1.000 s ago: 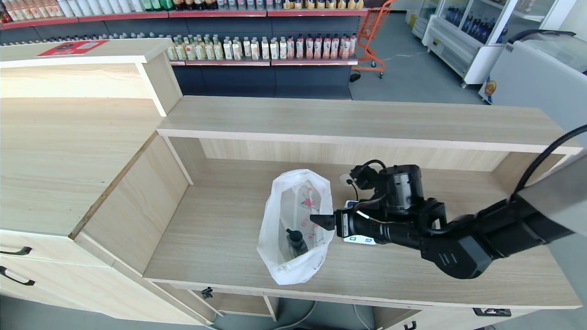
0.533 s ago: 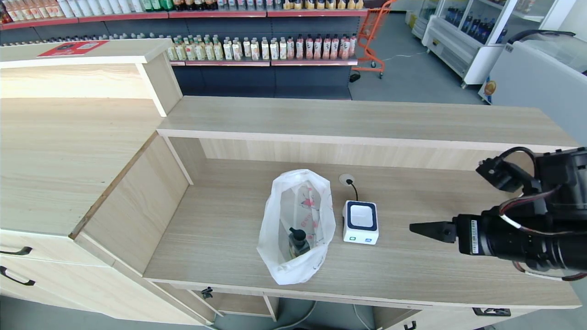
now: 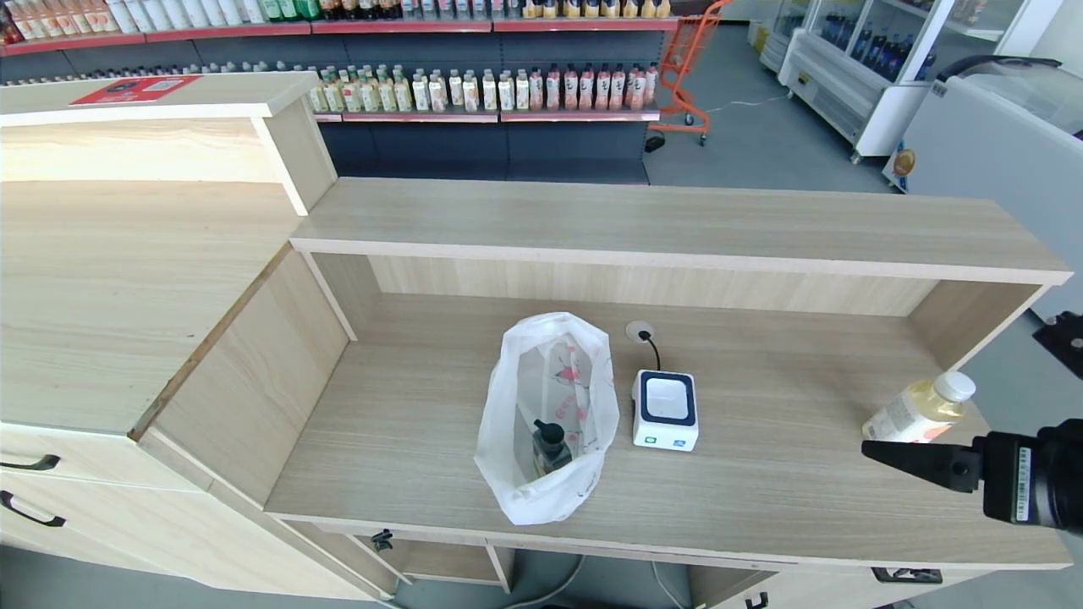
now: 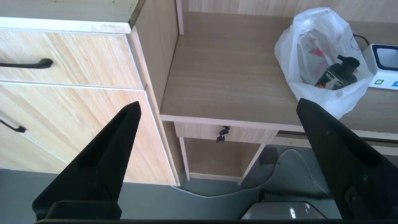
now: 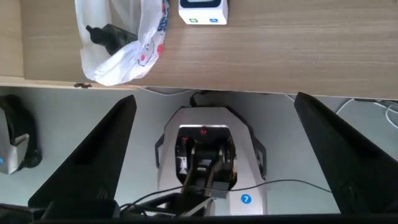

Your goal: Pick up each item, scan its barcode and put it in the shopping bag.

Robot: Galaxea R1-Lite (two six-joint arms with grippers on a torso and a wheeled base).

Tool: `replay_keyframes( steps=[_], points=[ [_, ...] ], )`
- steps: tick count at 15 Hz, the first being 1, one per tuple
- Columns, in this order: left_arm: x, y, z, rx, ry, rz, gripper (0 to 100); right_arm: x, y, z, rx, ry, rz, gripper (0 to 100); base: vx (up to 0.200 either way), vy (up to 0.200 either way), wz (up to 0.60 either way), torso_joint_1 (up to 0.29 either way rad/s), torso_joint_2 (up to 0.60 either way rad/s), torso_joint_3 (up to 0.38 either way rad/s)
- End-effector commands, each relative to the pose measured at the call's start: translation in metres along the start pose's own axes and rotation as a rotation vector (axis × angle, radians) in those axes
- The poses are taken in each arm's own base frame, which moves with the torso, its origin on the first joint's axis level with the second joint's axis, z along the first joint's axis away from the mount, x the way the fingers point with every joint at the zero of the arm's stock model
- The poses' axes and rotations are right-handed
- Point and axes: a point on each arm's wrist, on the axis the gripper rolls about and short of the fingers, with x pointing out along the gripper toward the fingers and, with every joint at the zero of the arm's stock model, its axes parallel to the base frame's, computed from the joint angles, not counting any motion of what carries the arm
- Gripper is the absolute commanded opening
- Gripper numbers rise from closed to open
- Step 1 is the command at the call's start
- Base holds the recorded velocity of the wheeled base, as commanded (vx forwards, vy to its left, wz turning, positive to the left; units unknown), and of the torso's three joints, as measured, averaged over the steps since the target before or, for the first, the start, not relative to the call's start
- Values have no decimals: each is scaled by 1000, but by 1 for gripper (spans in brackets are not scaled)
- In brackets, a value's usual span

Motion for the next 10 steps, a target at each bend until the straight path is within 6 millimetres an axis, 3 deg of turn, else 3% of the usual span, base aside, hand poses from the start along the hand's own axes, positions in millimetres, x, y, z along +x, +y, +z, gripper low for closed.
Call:
replay_keyframes(
  steps=[1,5,10],
  points=[
    [0,0,0,1,-1,1,100,-4,-4,-1,13,-19,-17,100,0,-200,0,-2,2,2],
    [0,0,0,1,-1,1,100,8,-17,4,85,4,-100,100,0,-200,0,6,0,1],
    [0,0,0,3,-1,1,100,15,-18,6,96,23,-106,100,0,-200,0,0,3,3]
  ],
)
